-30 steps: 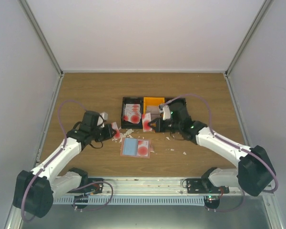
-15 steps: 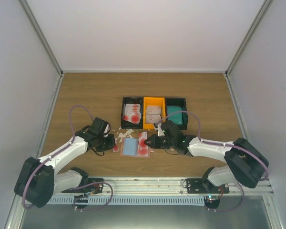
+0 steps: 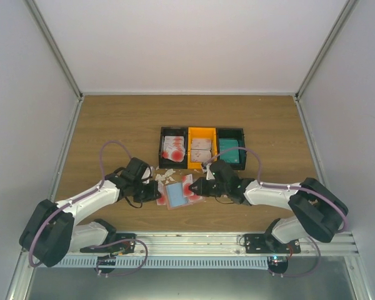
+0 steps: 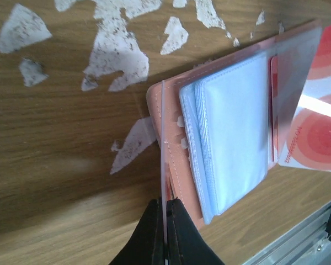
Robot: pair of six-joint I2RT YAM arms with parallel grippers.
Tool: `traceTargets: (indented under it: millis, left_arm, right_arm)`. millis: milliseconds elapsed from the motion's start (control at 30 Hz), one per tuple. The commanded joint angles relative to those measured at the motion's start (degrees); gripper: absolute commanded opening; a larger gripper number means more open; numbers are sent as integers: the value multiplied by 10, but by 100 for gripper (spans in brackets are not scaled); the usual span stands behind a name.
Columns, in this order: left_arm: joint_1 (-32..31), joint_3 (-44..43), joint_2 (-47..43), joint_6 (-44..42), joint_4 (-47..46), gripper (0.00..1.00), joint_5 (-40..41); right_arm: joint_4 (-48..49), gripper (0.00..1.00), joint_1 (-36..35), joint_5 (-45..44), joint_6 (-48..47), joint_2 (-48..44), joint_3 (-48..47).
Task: Put the credit cards into the card holder
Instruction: Insert the credit card into the card holder.
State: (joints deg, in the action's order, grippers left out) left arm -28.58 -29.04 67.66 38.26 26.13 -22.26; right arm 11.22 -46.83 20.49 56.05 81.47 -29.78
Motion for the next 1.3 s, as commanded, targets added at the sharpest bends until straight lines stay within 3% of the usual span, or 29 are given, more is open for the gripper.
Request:
traceTargets:
  millis: [0,433,1267]
  left_arm:
    - [-16,13,0,9,-19,0,-7]
    - [-17,13,-3,15,-17,0,21]
    - [-20,30,-2,21,-29,0,17]
  right_arm:
    - [-12,0,8,-19,-3,-19,19]
    - [-21,1,79,121,-121,2,13]
    - [111,0,78,203,-53,114,31]
